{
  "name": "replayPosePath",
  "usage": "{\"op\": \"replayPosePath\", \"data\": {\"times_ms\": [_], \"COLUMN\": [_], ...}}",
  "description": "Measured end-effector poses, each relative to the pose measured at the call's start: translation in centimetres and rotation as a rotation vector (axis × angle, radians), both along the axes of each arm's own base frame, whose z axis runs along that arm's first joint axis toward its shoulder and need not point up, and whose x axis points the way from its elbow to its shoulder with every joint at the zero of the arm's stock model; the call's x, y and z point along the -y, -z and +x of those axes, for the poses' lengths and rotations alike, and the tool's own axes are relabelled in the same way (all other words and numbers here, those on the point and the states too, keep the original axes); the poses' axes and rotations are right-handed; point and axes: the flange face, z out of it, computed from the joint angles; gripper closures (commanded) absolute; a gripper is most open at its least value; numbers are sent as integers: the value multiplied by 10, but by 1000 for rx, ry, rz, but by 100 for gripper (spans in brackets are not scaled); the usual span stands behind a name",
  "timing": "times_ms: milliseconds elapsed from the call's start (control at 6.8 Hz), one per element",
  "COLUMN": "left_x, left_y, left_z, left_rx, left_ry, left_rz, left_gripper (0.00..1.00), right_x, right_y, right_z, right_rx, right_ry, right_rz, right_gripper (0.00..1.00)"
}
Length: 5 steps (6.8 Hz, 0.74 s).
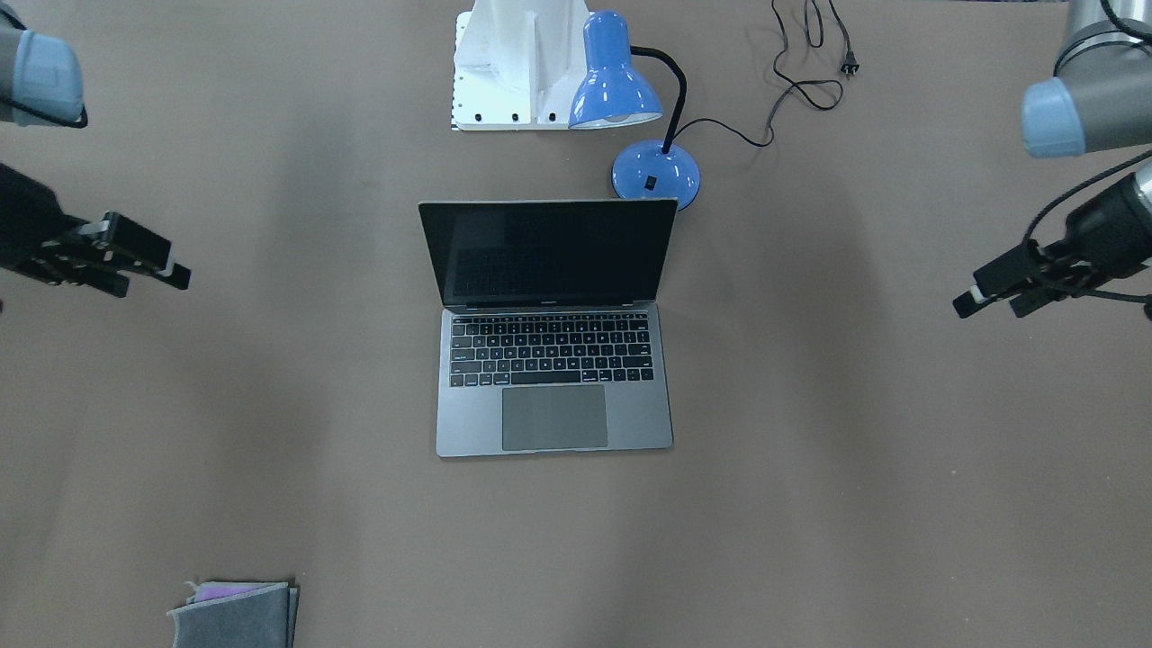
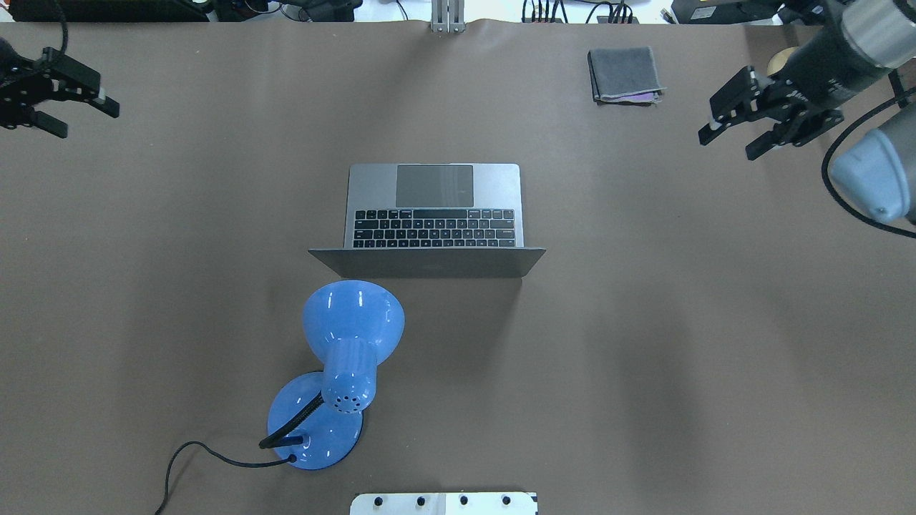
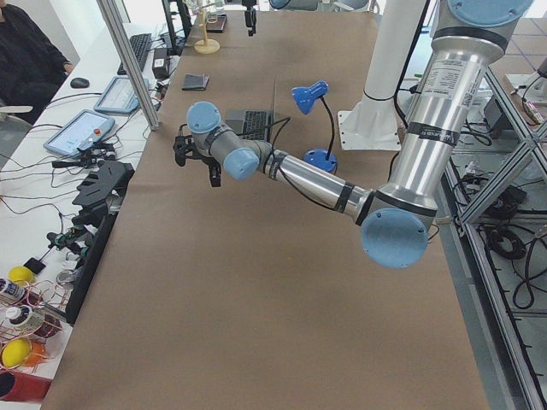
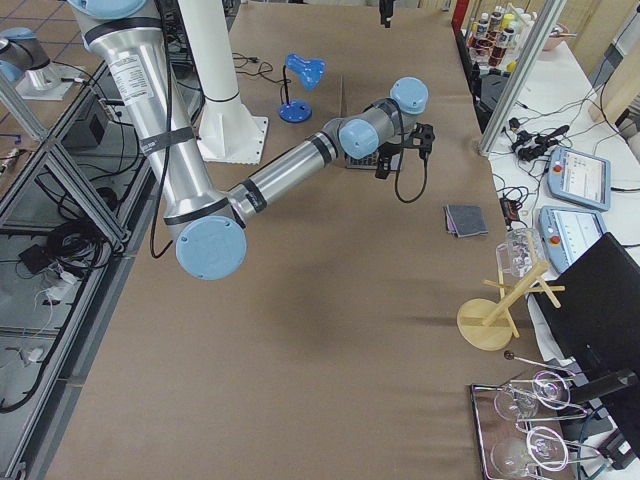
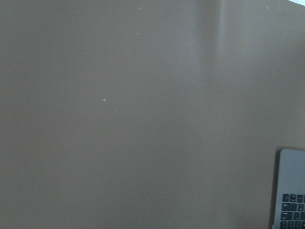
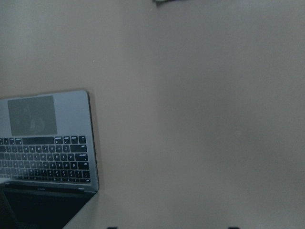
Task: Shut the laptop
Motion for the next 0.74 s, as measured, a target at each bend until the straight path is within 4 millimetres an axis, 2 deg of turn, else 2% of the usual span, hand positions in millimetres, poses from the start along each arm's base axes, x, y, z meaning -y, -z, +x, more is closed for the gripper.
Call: {"op": "replayPosePath", "data": {"times_ms": [147, 294, 441, 588, 735], "left_x": [-4, -14, -26, -38, -49], "left_y": [29, 49, 62, 72, 79], "left_z": [27, 50, 67, 79, 86], "left_rx": [-30, -54, -74, -91, -104], "left_ry": [1, -1, -10, -28, -48], "left_rz": [-31, -50, -50, -40, -33], "left_gripper": [22, 36, 61, 92, 100], "right_x": [-19, -37, -52, -65, -80], "right_y": [17, 29, 37, 42, 45], "right_z": [-27, -52, -69, -78, -84], "right_rx": [23, 53, 88, 116, 132], "right_ry": [22, 33, 34, 39, 58], "right_rz": [-13, -30, -45, -58, -58], "right_gripper": [49, 67, 91, 100, 100]}}
